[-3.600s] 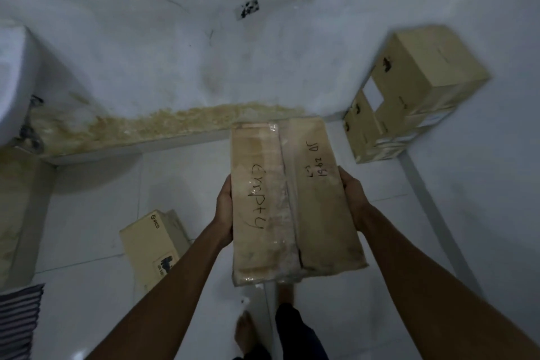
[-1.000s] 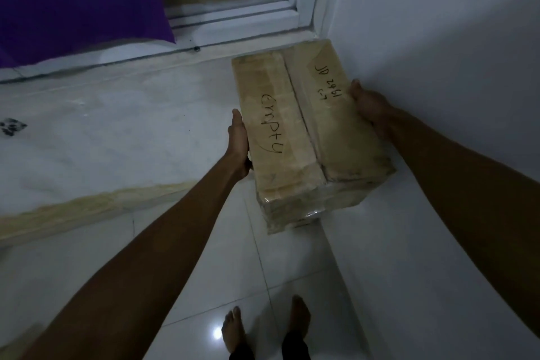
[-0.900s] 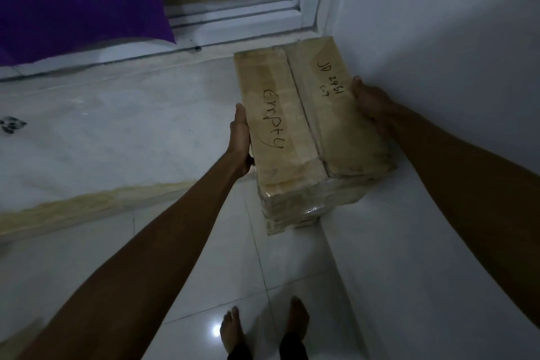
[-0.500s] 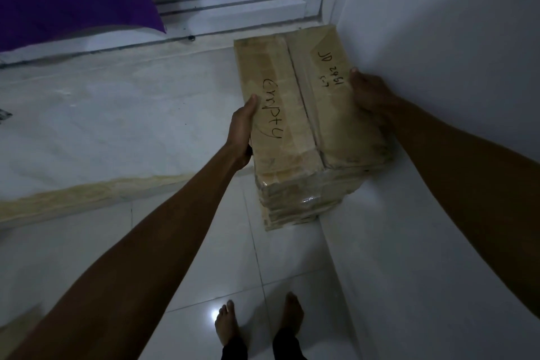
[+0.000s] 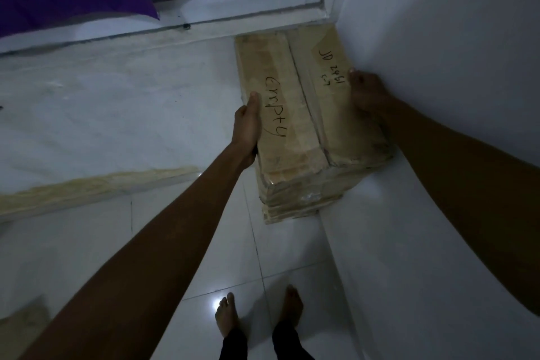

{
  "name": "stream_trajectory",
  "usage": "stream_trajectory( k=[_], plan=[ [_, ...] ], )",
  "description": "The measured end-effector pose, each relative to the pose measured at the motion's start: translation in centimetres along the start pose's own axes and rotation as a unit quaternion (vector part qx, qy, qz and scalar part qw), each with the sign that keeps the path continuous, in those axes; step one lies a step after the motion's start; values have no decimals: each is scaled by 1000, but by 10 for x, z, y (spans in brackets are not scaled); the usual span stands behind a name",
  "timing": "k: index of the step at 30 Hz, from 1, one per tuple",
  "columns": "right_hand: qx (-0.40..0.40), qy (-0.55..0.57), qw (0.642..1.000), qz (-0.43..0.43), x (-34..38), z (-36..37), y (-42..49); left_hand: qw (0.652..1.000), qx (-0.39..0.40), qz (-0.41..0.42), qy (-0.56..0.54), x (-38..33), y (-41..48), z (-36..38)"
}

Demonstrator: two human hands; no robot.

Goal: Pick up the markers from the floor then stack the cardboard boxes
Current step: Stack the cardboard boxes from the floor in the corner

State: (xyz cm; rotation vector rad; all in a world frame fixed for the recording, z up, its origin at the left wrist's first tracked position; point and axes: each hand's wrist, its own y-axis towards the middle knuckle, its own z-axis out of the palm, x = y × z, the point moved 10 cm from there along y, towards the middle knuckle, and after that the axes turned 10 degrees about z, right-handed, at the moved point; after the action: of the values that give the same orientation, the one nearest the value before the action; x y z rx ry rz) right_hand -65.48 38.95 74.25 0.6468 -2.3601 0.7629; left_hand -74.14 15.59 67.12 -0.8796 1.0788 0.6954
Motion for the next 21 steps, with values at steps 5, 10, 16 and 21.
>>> stream_trajectory(
  k=[5, 10, 16, 21],
  plan=[
    [-18, -30, 999, -3, 0, -1, 1, 991, -50, -64, 106, 4, -7, -9],
    [-26, -74, 997, -17, -9, -2, -4, 980, -16, -107, 166, -2, -20, -27],
    [-21, -73, 997, 0, -13, -7, -18, 979, -18, -111, 168, -2, -57, -50],
    [-52, -82, 995, 11, -15, -11, -37, 974, -44, -152, 160, 29, -110, -102]
  ],
)
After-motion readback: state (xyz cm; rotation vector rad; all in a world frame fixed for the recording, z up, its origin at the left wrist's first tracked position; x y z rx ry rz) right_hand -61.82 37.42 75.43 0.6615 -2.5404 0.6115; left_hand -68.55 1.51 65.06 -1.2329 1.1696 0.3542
